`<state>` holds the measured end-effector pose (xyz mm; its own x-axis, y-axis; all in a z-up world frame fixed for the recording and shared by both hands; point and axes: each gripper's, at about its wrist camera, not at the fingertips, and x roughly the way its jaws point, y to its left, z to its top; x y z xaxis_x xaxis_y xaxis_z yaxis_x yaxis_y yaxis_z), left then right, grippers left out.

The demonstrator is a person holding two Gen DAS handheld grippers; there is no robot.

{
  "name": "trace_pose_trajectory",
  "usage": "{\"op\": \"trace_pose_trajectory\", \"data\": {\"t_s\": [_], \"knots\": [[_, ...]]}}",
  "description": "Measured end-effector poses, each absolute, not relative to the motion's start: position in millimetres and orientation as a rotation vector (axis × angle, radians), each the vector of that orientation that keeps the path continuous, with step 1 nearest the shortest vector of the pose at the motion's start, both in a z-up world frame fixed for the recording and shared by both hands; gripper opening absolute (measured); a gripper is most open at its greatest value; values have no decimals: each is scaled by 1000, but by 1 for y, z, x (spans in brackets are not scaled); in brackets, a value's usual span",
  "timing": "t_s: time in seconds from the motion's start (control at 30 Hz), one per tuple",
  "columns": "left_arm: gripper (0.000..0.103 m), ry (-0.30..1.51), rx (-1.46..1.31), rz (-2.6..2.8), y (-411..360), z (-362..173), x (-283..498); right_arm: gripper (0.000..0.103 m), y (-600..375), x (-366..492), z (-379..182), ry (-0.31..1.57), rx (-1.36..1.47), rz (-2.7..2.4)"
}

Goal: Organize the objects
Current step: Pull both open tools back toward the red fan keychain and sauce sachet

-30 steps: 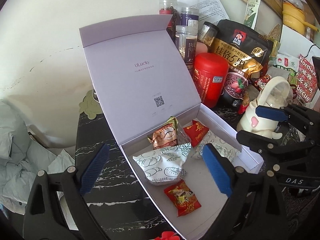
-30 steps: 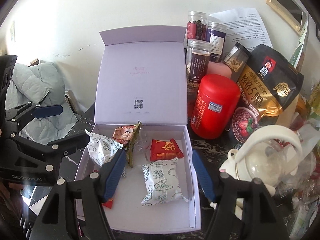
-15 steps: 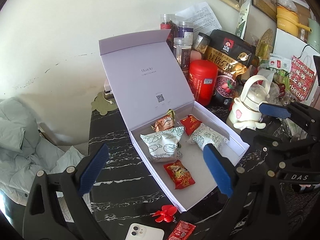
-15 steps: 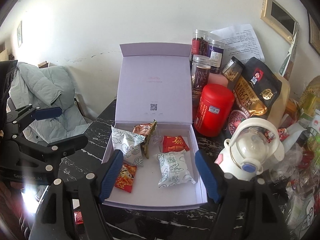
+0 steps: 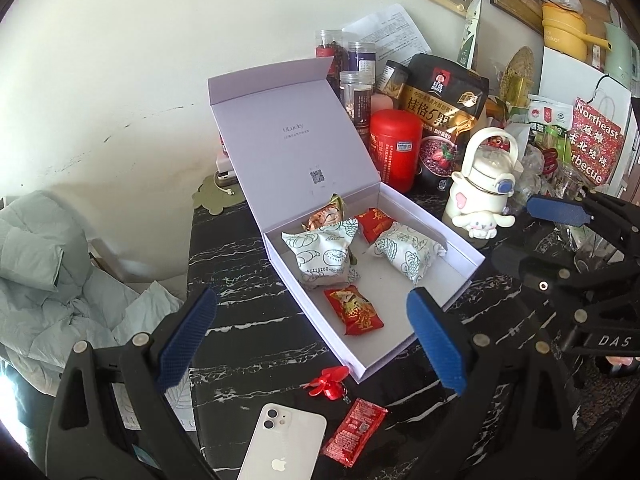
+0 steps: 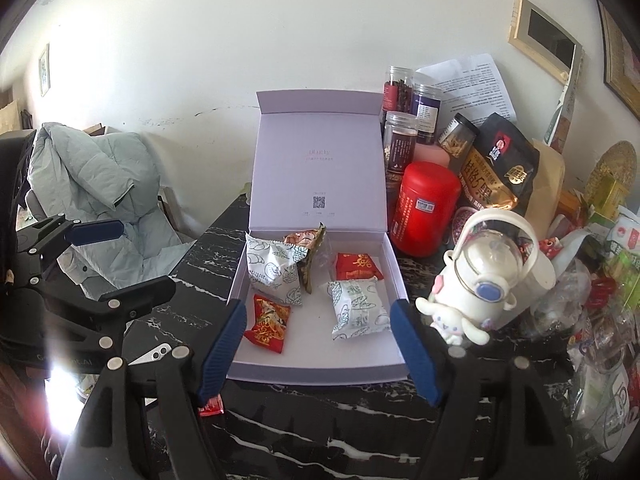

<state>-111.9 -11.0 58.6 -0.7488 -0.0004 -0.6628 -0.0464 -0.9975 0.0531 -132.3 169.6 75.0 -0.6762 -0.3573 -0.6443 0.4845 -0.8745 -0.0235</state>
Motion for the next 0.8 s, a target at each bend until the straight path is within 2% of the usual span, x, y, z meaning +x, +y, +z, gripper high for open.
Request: {"op": "trace_pose_trajectory", "data": {"t_s": [0.8], "knots": [[96, 58, -1231, 2861, -22, 9, -54, 75, 156, -74, 21, 267, 988, -2422]]}}
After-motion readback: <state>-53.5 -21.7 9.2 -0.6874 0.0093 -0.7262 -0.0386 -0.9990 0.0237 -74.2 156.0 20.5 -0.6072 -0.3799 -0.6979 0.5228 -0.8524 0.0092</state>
